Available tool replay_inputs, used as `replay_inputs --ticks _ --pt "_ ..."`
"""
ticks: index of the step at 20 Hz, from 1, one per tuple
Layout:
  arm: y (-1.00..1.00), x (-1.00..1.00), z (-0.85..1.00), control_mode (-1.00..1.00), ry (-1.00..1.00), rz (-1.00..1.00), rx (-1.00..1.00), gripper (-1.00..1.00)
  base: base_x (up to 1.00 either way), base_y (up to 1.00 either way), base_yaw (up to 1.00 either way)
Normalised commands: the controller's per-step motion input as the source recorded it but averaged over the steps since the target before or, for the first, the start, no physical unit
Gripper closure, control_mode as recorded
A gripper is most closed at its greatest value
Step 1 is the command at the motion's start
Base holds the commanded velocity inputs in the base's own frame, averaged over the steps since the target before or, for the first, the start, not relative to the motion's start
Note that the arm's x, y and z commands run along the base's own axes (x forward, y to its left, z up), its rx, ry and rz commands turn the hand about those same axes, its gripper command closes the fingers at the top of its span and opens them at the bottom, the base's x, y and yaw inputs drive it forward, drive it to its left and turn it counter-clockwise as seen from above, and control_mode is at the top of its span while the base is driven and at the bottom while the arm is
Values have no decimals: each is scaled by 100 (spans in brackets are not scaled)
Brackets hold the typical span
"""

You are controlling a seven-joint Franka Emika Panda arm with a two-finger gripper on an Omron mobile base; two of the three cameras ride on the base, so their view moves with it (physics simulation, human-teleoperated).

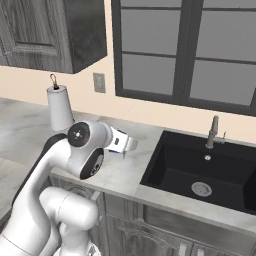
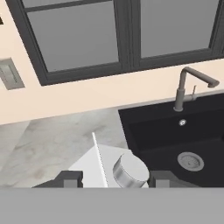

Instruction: Gather the eggs and milk located in the vicinity of the sink area and place them right next to the bowl.

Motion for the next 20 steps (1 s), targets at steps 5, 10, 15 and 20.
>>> replay_inputs --ticks 5,10,15,20 --pt "0 0 0 100 0 0 0 100 -24 -10 0" --pt "0 0 0 100 0 0 0 100 -24 -39 0" --pt "0 0 0 100 0 0 0 100 -18 -49 -2" --pt "0 0 0 100 0 0 0 100 -19 -66 0"
